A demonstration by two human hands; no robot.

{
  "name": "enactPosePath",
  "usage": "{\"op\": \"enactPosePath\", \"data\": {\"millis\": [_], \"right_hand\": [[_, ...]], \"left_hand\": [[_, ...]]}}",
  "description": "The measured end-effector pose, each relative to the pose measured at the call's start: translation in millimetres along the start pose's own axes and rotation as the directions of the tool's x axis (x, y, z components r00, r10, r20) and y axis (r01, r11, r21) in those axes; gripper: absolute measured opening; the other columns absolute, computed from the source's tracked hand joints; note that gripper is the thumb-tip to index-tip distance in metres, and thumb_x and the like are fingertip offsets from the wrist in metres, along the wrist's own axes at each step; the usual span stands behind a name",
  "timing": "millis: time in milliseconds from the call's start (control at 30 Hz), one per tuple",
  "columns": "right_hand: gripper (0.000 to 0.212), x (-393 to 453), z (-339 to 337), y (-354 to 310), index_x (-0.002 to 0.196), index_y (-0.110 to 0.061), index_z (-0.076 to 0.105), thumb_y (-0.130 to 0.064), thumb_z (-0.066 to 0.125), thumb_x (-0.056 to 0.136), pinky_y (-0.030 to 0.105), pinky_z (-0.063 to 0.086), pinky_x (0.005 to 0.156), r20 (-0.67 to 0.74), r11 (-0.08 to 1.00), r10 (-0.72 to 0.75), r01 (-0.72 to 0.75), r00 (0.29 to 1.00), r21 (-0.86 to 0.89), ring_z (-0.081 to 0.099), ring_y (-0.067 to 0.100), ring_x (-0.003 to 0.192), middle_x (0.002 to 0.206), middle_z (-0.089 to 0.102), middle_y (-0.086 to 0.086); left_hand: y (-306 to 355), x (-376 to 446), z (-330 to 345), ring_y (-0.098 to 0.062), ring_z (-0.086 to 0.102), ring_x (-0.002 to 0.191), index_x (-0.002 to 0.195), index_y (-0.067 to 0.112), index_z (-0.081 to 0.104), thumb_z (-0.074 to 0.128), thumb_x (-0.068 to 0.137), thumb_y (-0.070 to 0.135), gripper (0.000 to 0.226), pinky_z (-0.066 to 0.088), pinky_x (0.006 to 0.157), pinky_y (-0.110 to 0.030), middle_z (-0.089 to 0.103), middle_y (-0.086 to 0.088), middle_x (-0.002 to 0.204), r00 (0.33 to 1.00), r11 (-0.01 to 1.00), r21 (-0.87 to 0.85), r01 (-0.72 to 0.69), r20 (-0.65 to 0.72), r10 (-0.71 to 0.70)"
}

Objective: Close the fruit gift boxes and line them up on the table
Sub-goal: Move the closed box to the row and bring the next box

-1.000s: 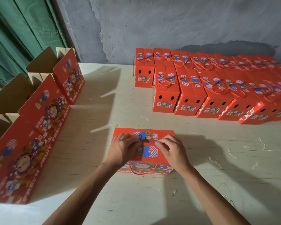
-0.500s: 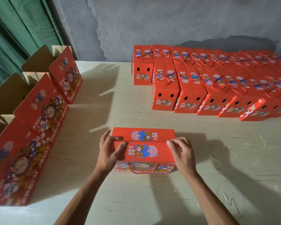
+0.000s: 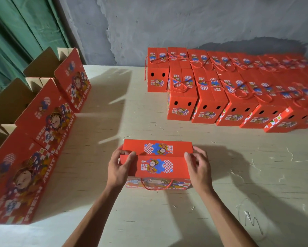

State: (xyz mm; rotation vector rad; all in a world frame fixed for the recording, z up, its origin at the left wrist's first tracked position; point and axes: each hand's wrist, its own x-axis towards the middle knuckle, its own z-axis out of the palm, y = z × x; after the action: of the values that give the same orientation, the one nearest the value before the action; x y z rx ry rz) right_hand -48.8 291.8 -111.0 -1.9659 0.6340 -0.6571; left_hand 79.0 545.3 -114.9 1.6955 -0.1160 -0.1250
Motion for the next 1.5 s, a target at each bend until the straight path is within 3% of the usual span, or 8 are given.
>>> {"op": "enactPosePath", "data": {"millis": [133, 300, 533, 700, 1067, 1233, 1333, 1500], "right_hand": [[0.03, -3.6, 2.4, -1.6, 0.102, -0.01, 0.076, -0.038, 0.063, 0.098, 0.029, 0.053, 0.092, -0.03, 0.999, 0.031, -0.032, 0.999, -0.021, 0.064, 0.01, 0.112, 0.131, 0.06, -0.005], [0.027, -1.3, 4.9, -6.0, 0.096, -0.009, 0.073, -0.033, 0.062, 0.1, 0.0, 0.036, 0.079, -0.029, 0.985, 0.028, -0.033, 0.999, -0.169, 0.058, 0.001, 0.107, 0.129, 0.06, -0.006], [0.021, -0.1, 2.8, -5.4, 0.091, -0.013, 0.07, -0.031, 0.064, 0.1, 0.029, 0.05, 0.085, -0.024, 0.989, 0.022, -0.025, 0.999, -0.144, 0.063, 0.012, 0.107, 0.124, 0.062, -0.005], [0.027, 1.3, 5.4, -6.9, 0.092, -0.014, 0.068, -0.039, 0.063, 0.099, 0.002, 0.04, 0.069, -0.019, 0.984, 0.122, -0.123, 0.992, -0.131, 0.063, 0.008, 0.091, 0.108, 0.061, 0.0], [0.027, -2.0, -6.3, -12.0, 0.092, -0.03, 0.068, -0.057, 0.065, 0.091, 0.008, 0.045, 0.066, 0.108, 0.985, 0.159, -0.15, 0.981, -0.081, 0.065, 0.007, 0.093, 0.105, 0.061, -0.008], [0.016, 6.4, -9.3, -18.3, 0.086, -0.029, 0.075, -0.045, 0.076, 0.089, 0.027, 0.042, 0.097, 0.158, 0.953, -0.004, 0.051, 0.987, -0.297, 0.05, 0.012, 0.13, 0.137, 0.055, -0.005], [0.011, 9.1, -4.9, -24.9, 0.087, -0.024, 0.079, -0.034, 0.076, 0.091, 0.04, 0.046, 0.091, 0.16, 0.8, -0.306, 0.344, 0.939, -0.492, 0.059, 0.021, 0.101, 0.109, 0.064, -0.004], [0.011, 1.2, 20.0, -32.8, 0.093, -0.02, 0.078, -0.029, 0.071, 0.096, 0.04, 0.046, 0.074, 0.212, 0.789, -0.359, 0.417, 0.909, -0.452, 0.057, 0.021, 0.083, 0.088, 0.062, -0.008]], "left_hand": [[3.9, -1.4, 1.5, -0.012, 0.07, 0.101, 0.078, 0.014, 0.063, 0.078, 0.085, 0.038, 0.03, 0.057, 0.079, -0.026, 0.072, 0.02, 0.111, 1.0, 0.998, -0.058, 0.017, -0.008, -0.017], [5.7, 4.0, -0.7, -0.014, 0.067, 0.088, 0.073, 0.016, 0.059, 0.076, 0.086, 0.037, 0.03, 0.053, 0.075, -0.03, 0.074, 0.004, 0.1, 0.999, 0.998, -0.051, 0.046, 0.025, -0.044], [6.4, 12.0, -4.5, -0.025, 0.065, 0.112, 0.099, 0.025, 0.076, 0.075, 0.093, 0.029, 0.008, 0.054, 0.094, -0.043, 0.07, -0.001, 0.117, 0.993, 0.998, 0.045, 0.038, 0.109, -0.042], [12.2, 13.1, -3.7, -0.032, 0.067, 0.108, 0.101, 0.03, 0.073, 0.074, 0.079, 0.044, 0.025, 0.056, 0.094, -0.055, 0.066, -0.011, 0.121, 0.992, 0.995, 0.026, 0.091, 0.084, -0.093], [17.4, 13.4, -12.5, -0.015, 0.063, 0.118, 0.082, 0.031, 0.074, 0.073, 0.09, 0.045, 0.017, 0.051, 0.089, -0.033, 0.062, 0.007, 0.128, 0.977, 0.963, 0.263, -0.06, 0.213, 0.003], [43.7, 23.1, -4.5, -0.031, 0.052, 0.121, 0.097, 0.035, 0.08, 0.06, 0.096, 0.049, 0.024, 0.04, 0.097, -0.045, 0.062, -0.002, 0.129, 0.871, 0.538, 0.686, -0.489, 0.413, 0.266], [42.3, 8.4, 9.1, -0.023, 0.054, 0.095, 0.109, 0.032, 0.077, 0.052, 0.101, 0.047, 0.03, 0.037, 0.08, -0.036, 0.064, 0.007, 0.106, 0.831, 0.556, 0.624, -0.549, 0.481, 0.28], [37.2, 0.9, 16.6, -0.018, 0.049, 0.088, 0.101, 0.032, 0.069, 0.044, 0.101, 0.051, 0.032, 0.035, 0.078, -0.036, 0.06, 0.016, 0.098, 0.838, 0.534, 0.645, -0.546, 0.429, 0.338]]}}
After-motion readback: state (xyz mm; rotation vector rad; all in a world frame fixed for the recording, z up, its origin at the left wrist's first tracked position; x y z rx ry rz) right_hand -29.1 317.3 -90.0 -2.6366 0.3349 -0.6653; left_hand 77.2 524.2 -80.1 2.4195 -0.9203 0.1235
